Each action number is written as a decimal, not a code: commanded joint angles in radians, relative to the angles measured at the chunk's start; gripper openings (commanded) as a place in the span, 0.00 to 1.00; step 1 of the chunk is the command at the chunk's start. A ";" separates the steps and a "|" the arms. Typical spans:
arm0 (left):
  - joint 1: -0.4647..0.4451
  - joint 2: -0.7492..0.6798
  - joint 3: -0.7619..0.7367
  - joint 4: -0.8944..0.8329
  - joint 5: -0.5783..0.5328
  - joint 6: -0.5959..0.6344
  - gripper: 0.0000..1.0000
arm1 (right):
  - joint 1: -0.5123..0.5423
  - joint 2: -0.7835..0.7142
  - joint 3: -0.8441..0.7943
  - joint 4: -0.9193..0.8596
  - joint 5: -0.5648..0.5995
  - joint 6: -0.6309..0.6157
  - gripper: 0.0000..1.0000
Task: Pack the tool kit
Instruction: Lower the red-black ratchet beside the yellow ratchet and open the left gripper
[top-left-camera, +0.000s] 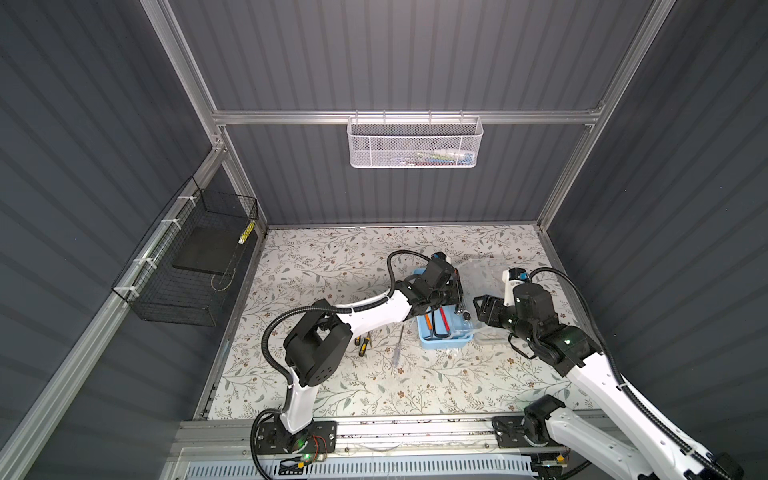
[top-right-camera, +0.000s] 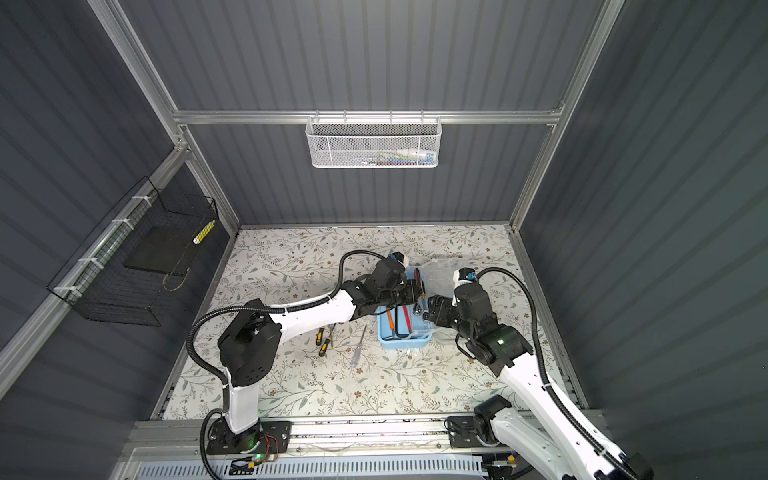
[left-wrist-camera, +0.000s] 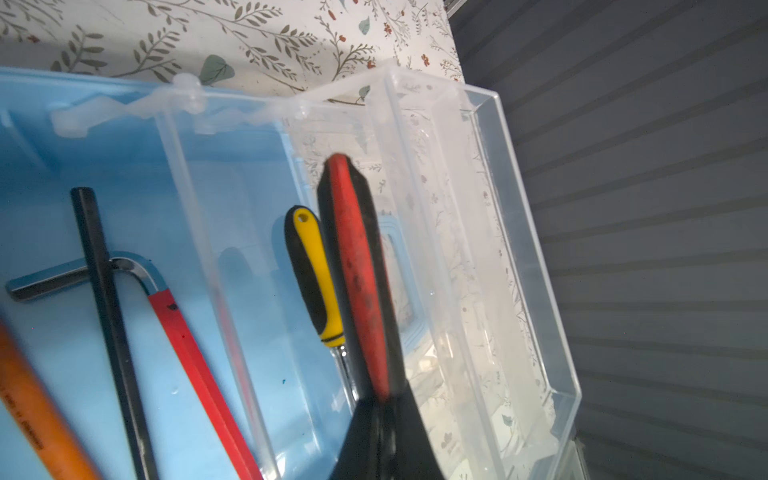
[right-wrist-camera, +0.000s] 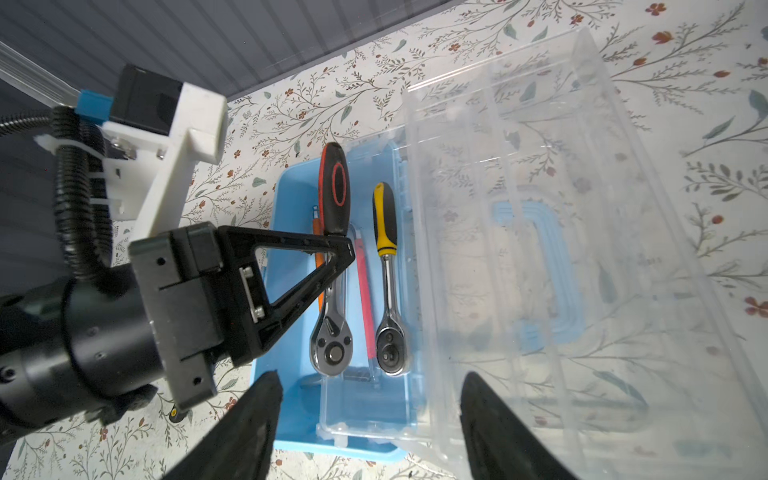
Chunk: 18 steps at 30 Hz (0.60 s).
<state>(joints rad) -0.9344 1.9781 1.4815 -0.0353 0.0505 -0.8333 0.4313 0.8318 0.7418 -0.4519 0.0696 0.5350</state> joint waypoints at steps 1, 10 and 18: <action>-0.012 0.011 0.041 -0.022 -0.034 -0.023 0.00 | -0.018 -0.013 -0.021 -0.026 -0.034 -0.025 0.70; -0.019 0.050 0.071 -0.054 -0.040 -0.027 0.11 | -0.035 -0.025 -0.039 -0.024 -0.047 -0.031 0.71; -0.019 -0.016 0.042 -0.107 -0.068 -0.025 0.58 | -0.057 -0.024 -0.030 -0.030 -0.052 -0.034 0.71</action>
<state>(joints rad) -0.9485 2.0129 1.5223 -0.0921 0.0105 -0.8627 0.3779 0.8120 0.7124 -0.4660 0.0257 0.5148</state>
